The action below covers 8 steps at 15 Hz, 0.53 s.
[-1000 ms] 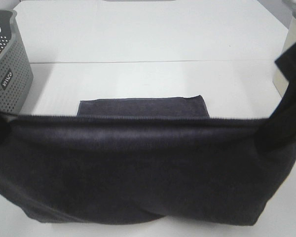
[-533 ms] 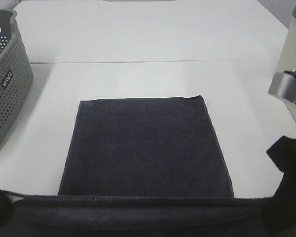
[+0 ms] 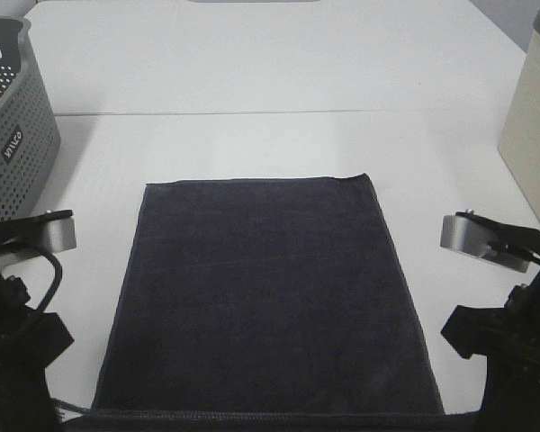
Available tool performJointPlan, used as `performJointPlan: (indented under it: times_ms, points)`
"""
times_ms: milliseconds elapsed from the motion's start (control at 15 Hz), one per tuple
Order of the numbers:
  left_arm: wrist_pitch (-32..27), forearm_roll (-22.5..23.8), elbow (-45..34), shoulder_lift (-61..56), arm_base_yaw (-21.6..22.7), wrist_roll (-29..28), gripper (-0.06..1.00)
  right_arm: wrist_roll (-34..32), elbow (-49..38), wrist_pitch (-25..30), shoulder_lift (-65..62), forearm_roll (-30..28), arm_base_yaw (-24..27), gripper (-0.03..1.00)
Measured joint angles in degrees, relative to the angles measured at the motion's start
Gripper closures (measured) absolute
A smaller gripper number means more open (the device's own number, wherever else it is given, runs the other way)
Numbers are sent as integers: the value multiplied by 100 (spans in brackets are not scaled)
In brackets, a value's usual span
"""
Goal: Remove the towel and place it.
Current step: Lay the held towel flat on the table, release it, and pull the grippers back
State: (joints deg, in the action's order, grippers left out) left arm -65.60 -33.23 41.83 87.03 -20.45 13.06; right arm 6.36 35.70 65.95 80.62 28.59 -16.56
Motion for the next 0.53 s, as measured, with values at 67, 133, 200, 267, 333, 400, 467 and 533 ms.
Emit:
performJointPlan:
  times_ms: [67,133,200,267,333,400,467,533]
  points:
    - [17,0,0,201,0,17,94,69,0,-63,286,0,0,96]
    - [23,-23,0,355,0,29,94,166,0,-143,556,0,0,96]
    - [34,-57,0,510,0,46,94,269,0,-201,785,0,0,96]
    - [34,-92,0,642,-6,103,94,338,6,-258,985,-11,0,96]
    - [69,-103,0,756,-109,155,94,447,6,-298,1146,-57,0,96]
    - [183,-103,0,894,-281,195,94,481,6,-344,1289,-138,6,96]
    - [304,-97,0,1031,-453,201,94,510,-11,-418,1392,-195,11,96]
    - [372,-86,6,1203,-602,201,94,556,-23,-470,1455,-258,23,96]
